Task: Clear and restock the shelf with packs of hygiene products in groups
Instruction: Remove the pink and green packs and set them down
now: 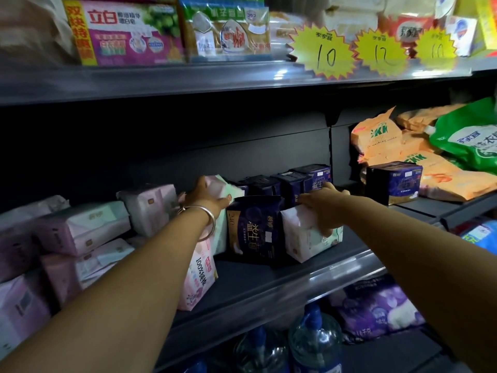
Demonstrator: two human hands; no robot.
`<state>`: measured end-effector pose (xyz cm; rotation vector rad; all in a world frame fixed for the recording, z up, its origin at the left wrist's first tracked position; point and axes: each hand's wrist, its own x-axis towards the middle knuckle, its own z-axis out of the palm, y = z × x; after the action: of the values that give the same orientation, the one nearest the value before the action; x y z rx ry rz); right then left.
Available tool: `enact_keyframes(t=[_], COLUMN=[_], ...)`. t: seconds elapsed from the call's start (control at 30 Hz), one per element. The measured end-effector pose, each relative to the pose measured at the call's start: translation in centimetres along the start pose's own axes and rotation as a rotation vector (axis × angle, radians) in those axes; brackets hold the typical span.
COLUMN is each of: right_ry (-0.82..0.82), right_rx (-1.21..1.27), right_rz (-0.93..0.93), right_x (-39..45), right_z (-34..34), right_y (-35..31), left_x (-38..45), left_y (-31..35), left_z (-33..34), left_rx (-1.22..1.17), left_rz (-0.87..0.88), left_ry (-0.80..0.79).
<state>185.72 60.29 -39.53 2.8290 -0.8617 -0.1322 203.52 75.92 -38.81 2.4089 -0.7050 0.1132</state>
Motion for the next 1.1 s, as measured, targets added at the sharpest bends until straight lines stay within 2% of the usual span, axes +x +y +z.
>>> enact_keyframes(t=[0.13, 0.37, 0.47, 0.57, 0.67, 0.77, 0.93, 1.1], right_ry=[0.011, 0.026, 0.054, 0.116, 0.172, 0.191, 0.168, 0.135], right_rx=[0.160, 0.350, 0.303, 0.221, 0.274, 0.326, 0.462, 0.558], right_rz=[0.077, 0.062, 0.083, 0.149, 0.221, 0.210, 0.239, 0.232], right_x=[0.5, 0.5, 0.0, -0.4, -1.9, -4.0, -7.0, -8.0], right_z=[0.8, 1.3, 0.9, 0.4, -0.3, -1.2, -1.5, -0.7], right_y=[0.4, 0.5, 0.2, 0.0, 0.0, -0.2, -1.2, -2.1], left_x=[-0.2, -0.4, -1.5, -2.3, -3.6, -6.1, -7.6, -9.0], left_y=[0.1, -0.4, 0.6, 0.7, -0.2, -0.9, -2.5, -3.0], left_z=[0.3, 0.5, -1.0, -2.9, -4.1, -4.3, -3.1, -2.8], left_rx=[0.204, 0.431, 0.585, 0.637, 0.716, 0.804, 0.634, 0.533], left_rz=[-0.018, -0.066, 0.006, 0.021, 0.015, -0.001, 0.077, 0.149], left_ry=[-0.084, -0.214, -0.243, -0.315, -0.392, -0.368, -0.279, -0.087])
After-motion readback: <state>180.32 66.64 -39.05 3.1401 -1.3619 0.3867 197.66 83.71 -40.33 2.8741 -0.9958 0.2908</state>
